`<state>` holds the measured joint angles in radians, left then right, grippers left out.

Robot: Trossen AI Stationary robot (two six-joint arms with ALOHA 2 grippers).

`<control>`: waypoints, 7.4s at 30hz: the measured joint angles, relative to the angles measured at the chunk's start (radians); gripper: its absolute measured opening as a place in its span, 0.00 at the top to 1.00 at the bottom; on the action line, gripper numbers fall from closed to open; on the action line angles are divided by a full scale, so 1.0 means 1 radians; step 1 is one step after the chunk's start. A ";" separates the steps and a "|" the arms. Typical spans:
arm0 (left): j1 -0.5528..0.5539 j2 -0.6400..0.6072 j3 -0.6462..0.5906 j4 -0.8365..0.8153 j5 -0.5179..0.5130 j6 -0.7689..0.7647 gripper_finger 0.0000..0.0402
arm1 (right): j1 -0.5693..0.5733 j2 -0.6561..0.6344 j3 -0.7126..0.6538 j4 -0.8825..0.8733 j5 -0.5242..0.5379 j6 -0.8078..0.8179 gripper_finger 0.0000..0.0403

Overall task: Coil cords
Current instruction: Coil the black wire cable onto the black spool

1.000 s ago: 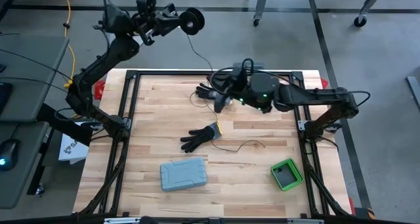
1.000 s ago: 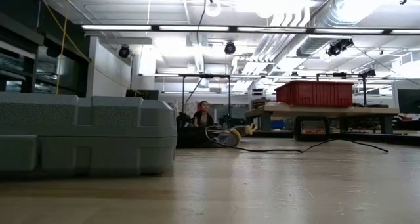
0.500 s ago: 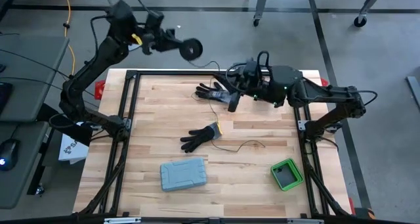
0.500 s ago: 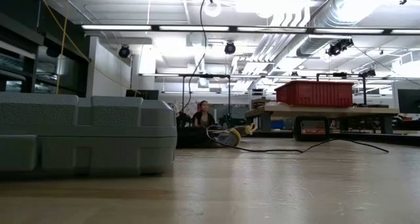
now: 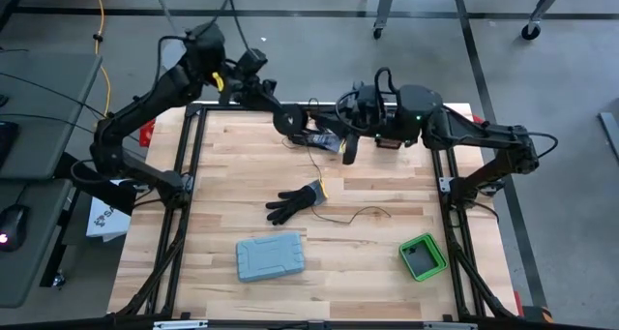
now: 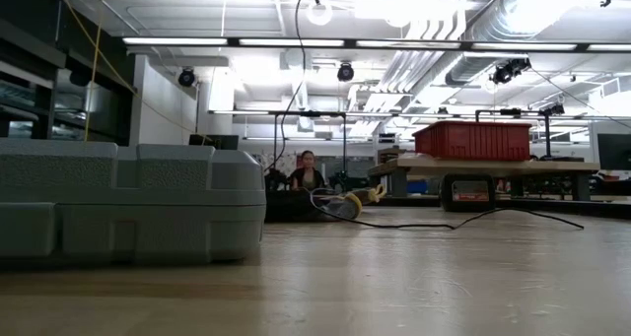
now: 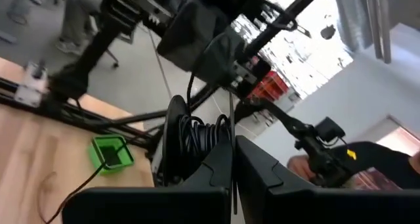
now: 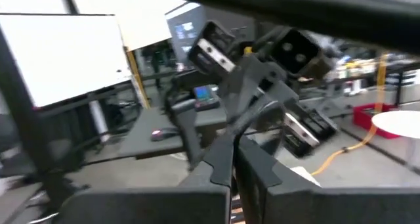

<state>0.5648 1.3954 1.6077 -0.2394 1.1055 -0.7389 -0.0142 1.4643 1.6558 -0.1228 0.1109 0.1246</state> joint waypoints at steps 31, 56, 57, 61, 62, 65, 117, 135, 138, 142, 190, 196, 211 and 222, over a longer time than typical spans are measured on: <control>-0.287 0.106 0.000 0.710 -0.003 -0.263 1.00 | -0.075 0.055 0.000 0.098 -0.415 0.035 1.00; -0.204 0.128 0.000 0.996 -0.273 -0.188 1.00 | -0.074 0.181 0.001 0.346 -0.407 0.140 1.00; -0.181 0.124 0.000 0.995 -0.273 -0.195 1.00 | -0.074 0.179 0.001 0.341 -0.406 0.139 1.00; -0.107 0.110 0.000 0.993 -0.267 -0.185 1.00 | -0.077 0.177 0.001 0.334 -0.397 0.136 1.00; -0.091 0.106 0.000 0.992 -0.260 -0.175 1.00 | -0.077 0.177 0.001 0.334 -0.392 0.126 1.00; -0.051 0.103 0.000 0.990 -0.247 -0.156 1.00 | -0.071 0.177 0.002 0.334 -0.335 0.100 1.00; 0.097 -0.074 0.000 0.496 -0.344 0.254 1.00 | -0.149 0.246 0.000 0.092 -0.013 0.016 0.52; 0.096 -0.074 0.000 0.496 -0.345 0.247 1.00 | -0.140 0.264 0.000 0.117 -0.042 -0.041 0.71; 0.096 -0.074 0.000 0.495 -0.348 0.267 1.00 | -0.136 0.263 0.000 0.101 -0.042 -0.076 0.85; 0.115 -0.078 0.000 0.467 -0.356 0.279 1.00 | -0.124 0.229 0.000 0.039 0.007 -0.106 0.98; -0.272 0.067 0.000 0.028 0.039 -0.034 1.00 | -0.026 0.002 0.000 -0.068 -0.296 -0.103 1.00; -0.322 0.072 0.000 0.370 -0.035 -0.215 1.00 | -0.025 0.027 0.000 -0.003 -0.335 -0.090 1.00; -0.371 0.145 0.000 0.827 -0.277 -0.279 1.00 | -0.023 0.110 0.001 0.129 -0.385 0.008 1.00; -0.236 0.103 -0.001 0.883 -0.273 -0.173 1.00 | -0.010 0.103 0.002 0.121 -0.398 0.007 1.00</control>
<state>0.3289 1.4980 1.6070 0.6437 0.8323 -0.9114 -0.0242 1.5677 1.6573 -0.0016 -0.2867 0.1314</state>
